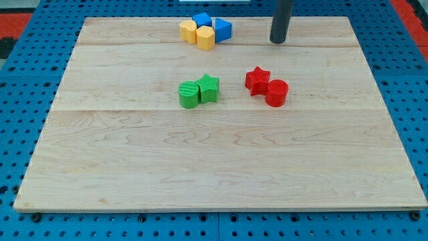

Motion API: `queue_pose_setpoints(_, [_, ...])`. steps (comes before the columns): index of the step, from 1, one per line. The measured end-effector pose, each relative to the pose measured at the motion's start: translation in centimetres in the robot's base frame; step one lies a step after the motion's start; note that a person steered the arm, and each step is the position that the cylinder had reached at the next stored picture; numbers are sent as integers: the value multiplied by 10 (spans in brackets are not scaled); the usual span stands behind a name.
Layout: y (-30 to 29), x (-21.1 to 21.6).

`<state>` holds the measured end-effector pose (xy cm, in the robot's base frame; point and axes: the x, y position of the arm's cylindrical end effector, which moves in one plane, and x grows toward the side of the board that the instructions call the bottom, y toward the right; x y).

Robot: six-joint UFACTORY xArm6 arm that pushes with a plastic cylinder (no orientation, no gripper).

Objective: Push the red star into the green circle to the left center of the board

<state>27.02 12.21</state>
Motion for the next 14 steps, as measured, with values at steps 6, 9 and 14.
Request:
queue_pose_setpoints(6, [-26, 143])
queue_pose_setpoints(9, [-113, 151])
queue_pose_setpoints(14, [-153, 133])
